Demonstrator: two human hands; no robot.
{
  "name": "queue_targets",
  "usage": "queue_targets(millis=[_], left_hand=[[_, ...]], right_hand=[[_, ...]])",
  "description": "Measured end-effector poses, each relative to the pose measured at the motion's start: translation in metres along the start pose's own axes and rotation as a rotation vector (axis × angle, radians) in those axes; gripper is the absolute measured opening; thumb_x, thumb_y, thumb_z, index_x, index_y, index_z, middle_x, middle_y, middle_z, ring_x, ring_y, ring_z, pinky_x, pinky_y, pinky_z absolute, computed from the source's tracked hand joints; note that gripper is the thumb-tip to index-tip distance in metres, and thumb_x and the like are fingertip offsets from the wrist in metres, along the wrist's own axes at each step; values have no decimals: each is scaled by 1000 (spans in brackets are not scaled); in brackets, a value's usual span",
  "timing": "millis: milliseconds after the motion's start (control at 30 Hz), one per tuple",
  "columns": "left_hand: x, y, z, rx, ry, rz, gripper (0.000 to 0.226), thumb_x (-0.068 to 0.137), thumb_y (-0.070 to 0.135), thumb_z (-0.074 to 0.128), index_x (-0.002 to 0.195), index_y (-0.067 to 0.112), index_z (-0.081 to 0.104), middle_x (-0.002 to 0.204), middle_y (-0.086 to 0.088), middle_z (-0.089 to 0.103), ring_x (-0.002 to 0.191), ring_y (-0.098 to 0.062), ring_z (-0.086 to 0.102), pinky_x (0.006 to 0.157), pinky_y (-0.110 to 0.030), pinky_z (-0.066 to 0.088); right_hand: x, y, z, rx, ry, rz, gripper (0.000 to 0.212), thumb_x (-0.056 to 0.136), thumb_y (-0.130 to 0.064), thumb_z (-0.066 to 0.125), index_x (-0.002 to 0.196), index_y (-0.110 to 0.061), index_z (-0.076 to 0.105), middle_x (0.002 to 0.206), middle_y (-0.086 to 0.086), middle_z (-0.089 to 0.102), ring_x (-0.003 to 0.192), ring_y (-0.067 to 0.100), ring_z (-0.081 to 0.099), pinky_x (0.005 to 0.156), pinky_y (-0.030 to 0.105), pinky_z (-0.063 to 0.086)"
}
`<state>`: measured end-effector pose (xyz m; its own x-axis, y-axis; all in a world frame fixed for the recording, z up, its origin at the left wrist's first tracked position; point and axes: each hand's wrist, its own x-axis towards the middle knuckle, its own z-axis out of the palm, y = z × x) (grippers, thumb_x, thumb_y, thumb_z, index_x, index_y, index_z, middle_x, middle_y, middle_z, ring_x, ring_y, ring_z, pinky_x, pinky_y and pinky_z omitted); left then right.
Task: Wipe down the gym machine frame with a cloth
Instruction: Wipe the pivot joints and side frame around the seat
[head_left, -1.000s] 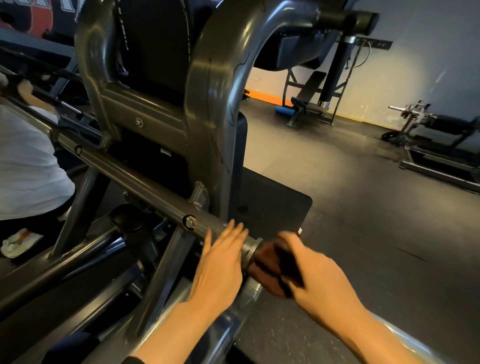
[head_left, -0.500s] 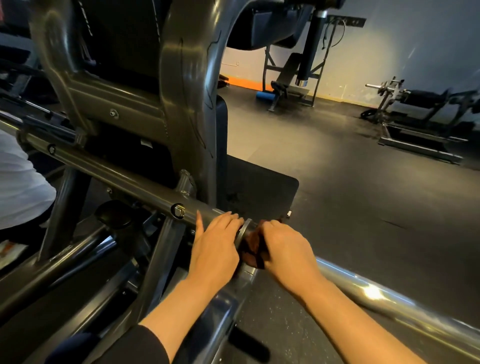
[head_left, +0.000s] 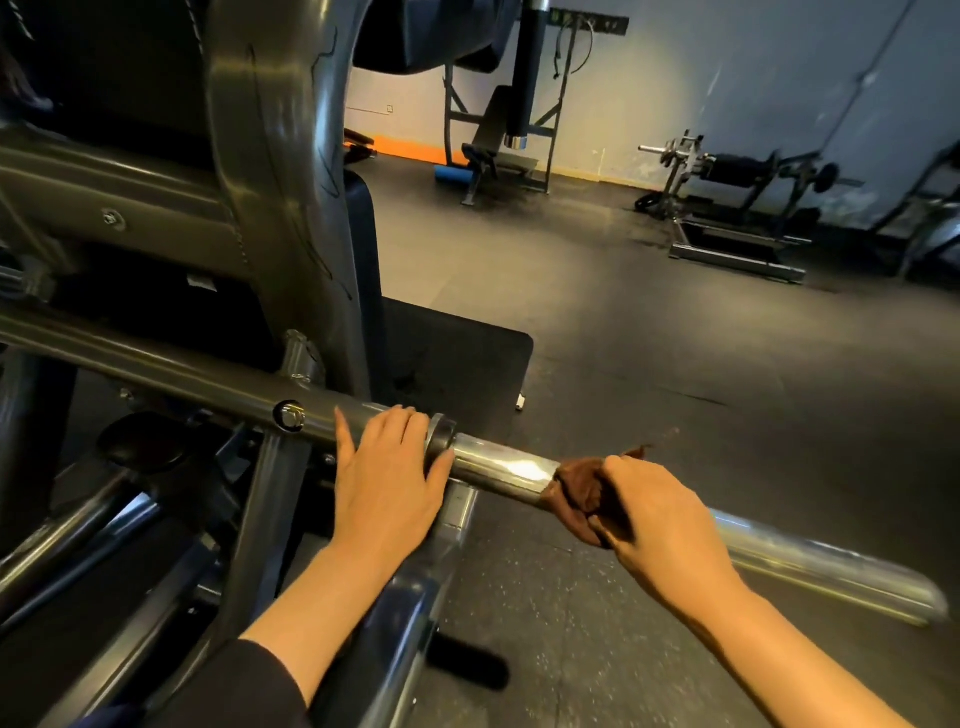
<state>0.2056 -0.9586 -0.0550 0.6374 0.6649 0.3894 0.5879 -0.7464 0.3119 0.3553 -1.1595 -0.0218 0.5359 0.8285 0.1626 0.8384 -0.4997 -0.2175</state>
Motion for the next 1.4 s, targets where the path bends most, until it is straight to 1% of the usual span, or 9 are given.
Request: queue_targets(millis=[167,300,400,567,733,867,967,1200,1400], left_hand=[[-4,7,5,83,-2,-18,44,92,34,57,129,10,57,130,-9,60,129,-26,50,114,-64,16],[-10,17,6,54,2,44,59,91,15,59,146,9,39,147,-14,45,142,-29,32,114,-63,18],[-13,39,12,61,0,133,52,88,7,57,139,-1,46,147,-19,43,142,-29,31,118,-51,10],[-17,84,18,-79,-62,69,48,97,15,52,143,6,42,150,-11,42,145,-21,26,121,-46,1],[-38,145,42,-224,-122,101,66,99,46,43,153,16,20,161,3,7,146,-13,5,119,-39,-2],[-49,180,69,-86,-115,240,63,97,53,25,139,14,49,150,-3,43,143,-15,29,116,-63,-1],[-50,196,79,-148,-27,139,51,97,42,30,124,13,62,131,-1,61,137,-16,41,116,-63,-2],[-50,201,83,-204,29,55,44,97,37,32,118,13,63,122,-2,64,127,-19,51,120,-54,0],[-50,199,84,-215,38,81,47,100,34,29,129,11,58,130,-5,60,132,-18,46,121,-39,-9]], right_hand=[[40,-46,12,142,23,-241,19,85,-25,68,100,-15,65,98,0,66,93,14,59,75,23,44],[72,-72,34,71,-48,-301,37,87,-28,68,119,-14,56,116,5,59,110,24,53,85,39,52],[74,-73,38,2,-50,-320,43,93,-17,60,133,-7,47,125,10,51,116,27,47,88,39,50],[52,-29,18,9,-54,-284,37,97,-19,52,133,-8,46,126,9,50,115,27,47,78,36,45],[3,59,-12,12,-115,-183,39,93,-37,58,125,-16,48,123,3,49,116,23,43,72,35,37],[-41,132,-36,43,-144,-96,47,91,-39,61,133,-24,45,125,-4,48,120,18,40,82,35,44],[-70,175,-51,44,-142,-59,50,92,-41,60,136,-31,41,125,-11,47,120,12,39,81,29,42],[-92,208,-54,7,-79,-62,46,87,-40,67,128,-32,49,117,-13,51,112,13,45,73,26,45],[-71,171,-26,-200,43,-163,51,42,-24,93,83,-16,64,76,0,58,69,22,57,45,26,38]])
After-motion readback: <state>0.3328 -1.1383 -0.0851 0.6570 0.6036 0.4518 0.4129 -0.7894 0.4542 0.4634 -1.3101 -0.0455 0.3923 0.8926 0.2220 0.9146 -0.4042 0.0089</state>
